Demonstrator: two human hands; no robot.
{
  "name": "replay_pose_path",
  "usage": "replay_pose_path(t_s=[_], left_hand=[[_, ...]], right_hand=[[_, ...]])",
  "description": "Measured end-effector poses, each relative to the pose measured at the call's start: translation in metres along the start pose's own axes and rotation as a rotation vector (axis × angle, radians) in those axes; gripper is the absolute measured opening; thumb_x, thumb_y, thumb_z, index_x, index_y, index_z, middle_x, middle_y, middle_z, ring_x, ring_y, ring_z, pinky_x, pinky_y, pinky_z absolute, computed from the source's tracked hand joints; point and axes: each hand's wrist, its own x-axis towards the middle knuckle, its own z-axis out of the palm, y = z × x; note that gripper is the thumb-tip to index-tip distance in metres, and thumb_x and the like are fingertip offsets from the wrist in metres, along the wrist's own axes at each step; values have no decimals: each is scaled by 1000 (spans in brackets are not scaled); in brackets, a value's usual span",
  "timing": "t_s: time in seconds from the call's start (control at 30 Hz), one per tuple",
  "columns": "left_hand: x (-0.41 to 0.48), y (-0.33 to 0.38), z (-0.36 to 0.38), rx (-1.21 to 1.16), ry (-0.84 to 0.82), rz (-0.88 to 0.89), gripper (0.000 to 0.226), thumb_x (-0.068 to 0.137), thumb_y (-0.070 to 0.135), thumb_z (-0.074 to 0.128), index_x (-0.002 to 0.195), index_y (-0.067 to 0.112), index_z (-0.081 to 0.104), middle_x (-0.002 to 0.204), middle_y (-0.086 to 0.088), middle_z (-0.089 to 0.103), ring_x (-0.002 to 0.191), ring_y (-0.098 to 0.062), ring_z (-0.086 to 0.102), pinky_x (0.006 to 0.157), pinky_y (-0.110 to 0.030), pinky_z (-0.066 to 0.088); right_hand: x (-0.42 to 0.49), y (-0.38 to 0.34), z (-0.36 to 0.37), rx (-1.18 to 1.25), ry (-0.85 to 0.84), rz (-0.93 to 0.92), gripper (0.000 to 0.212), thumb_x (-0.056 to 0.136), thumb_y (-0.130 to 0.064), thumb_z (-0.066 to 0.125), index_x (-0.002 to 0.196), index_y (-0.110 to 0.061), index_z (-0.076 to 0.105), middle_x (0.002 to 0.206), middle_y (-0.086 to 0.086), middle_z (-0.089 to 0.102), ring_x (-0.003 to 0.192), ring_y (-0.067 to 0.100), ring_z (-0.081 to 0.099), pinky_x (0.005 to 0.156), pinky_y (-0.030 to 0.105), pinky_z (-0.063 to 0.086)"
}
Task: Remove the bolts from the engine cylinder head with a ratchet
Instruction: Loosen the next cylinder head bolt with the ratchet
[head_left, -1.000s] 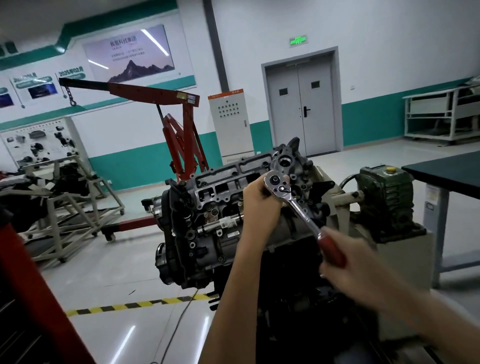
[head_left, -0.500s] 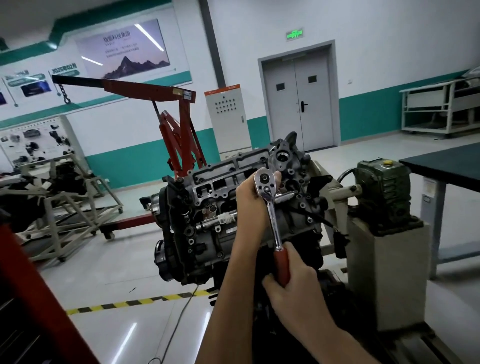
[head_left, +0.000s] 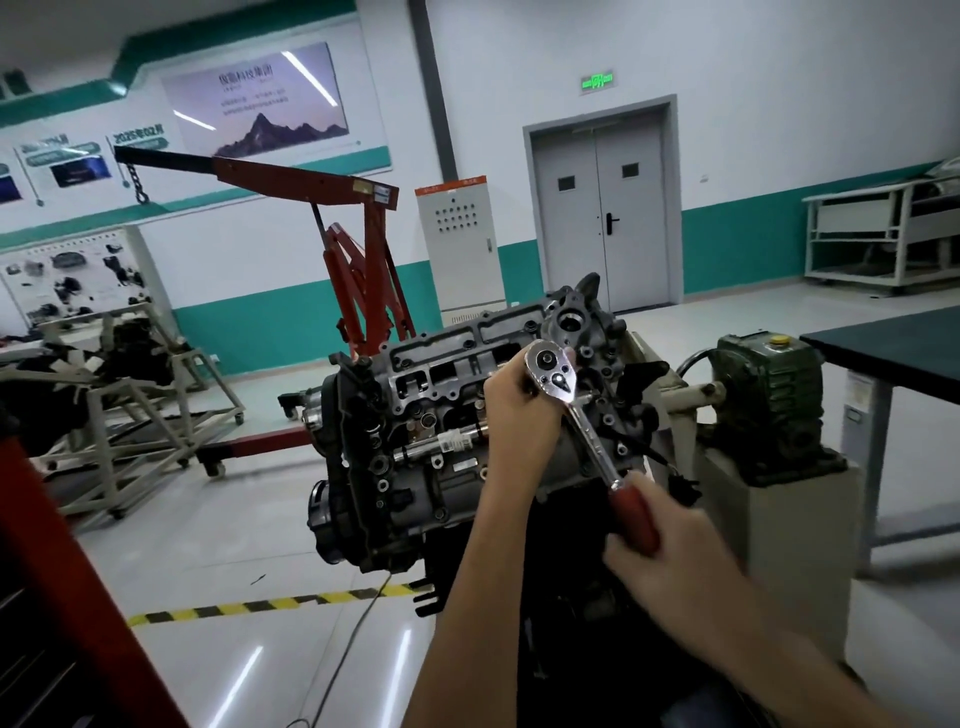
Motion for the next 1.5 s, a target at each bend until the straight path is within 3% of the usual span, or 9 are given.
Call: replay_pose_path(t_s=[0.17, 0.37, 0.5, 0.7, 0.83, 1.03, 1.13, 1.37, 1.5], left_hand=[[-1, 1, -1, -11, -25, 21, 43, 92, 14, 63, 58, 23, 38, 55, 17, 36, 59, -3, 32, 57, -18, 32], [3, 2, -4, 1, -69, -9, 48, 89, 5, 62, 52, 28, 41, 50, 16, 41, 53, -2, 33, 52, -15, 31], [1, 1, -8, -14, -59, -12, 24, 86, -2, 58, 63, 5, 57, 59, 7, 50, 61, -7, 40, 58, -20, 34], [-2, 0, -4, -35, -40, -1, 38, 91, 11, 63, 58, 10, 46, 60, 8, 46, 63, -7, 41, 64, -22, 38], [0, 2, -5, -24, -67, 18, 53, 91, 9, 63, 55, 33, 32, 51, 18, 31, 51, 1, 27, 51, -12, 28], [3, 2, -7, 6, -102, -1, 51, 90, 4, 61, 52, 29, 38, 47, 18, 38, 49, 0, 30, 50, -13, 29], [5, 1, -7, 36, -101, 18, 48, 88, -5, 57, 54, 24, 41, 45, 18, 38, 47, 0, 28, 51, -15, 26], [-1, 1, -3, 12, -40, 35, 43, 91, 11, 64, 57, 24, 42, 53, 17, 39, 56, -3, 33, 57, -21, 33], [0, 3, -7, -20, -54, 16, 50, 91, 10, 63, 56, 29, 33, 53, 16, 32, 54, -1, 27, 53, -15, 28]], right_hand=[[-10, -21, 57, 266, 19, 117, 23, 76, -2, 60, 91, -16, 51, 59, 2, 53, 43, 4, 50, 42, 11, 39], [35, 2, -64, -320, -282, -108, 30, 75, 0, 66, 92, -21, 53, 60, -8, 53, 49, 5, 55, 51, 15, 45], [63, 3, -90, -505, -280, -230, 22, 76, -1, 66, 87, -17, 55, 62, -5, 55, 52, 9, 55, 52, 16, 46], [-9, -6, 27, 60, 76, 27, 31, 72, -1, 66, 79, -26, 48, 51, -7, 45, 41, 2, 46, 40, 7, 31], [-12, -25, 64, 284, 55, 90, 30, 76, 1, 60, 83, -25, 45, 55, -5, 46, 42, 3, 49, 41, 8, 34], [30, -3, -61, -239, -327, -86, 37, 75, 3, 64, 84, -29, 49, 60, -5, 51, 49, 0, 54, 48, 13, 42], [58, -3, -91, -427, -333, -182, 28, 76, 3, 64, 94, -18, 58, 63, -4, 54, 51, 4, 55, 50, 11, 42], [-10, -11, 26, 126, 63, 64, 30, 74, 1, 66, 78, -23, 48, 48, -7, 46, 39, 0, 47, 39, 6, 33], [-11, -25, 63, 268, 32, 122, 25, 77, -3, 62, 88, -21, 48, 58, -1, 49, 44, 1, 50, 41, 7, 34]])
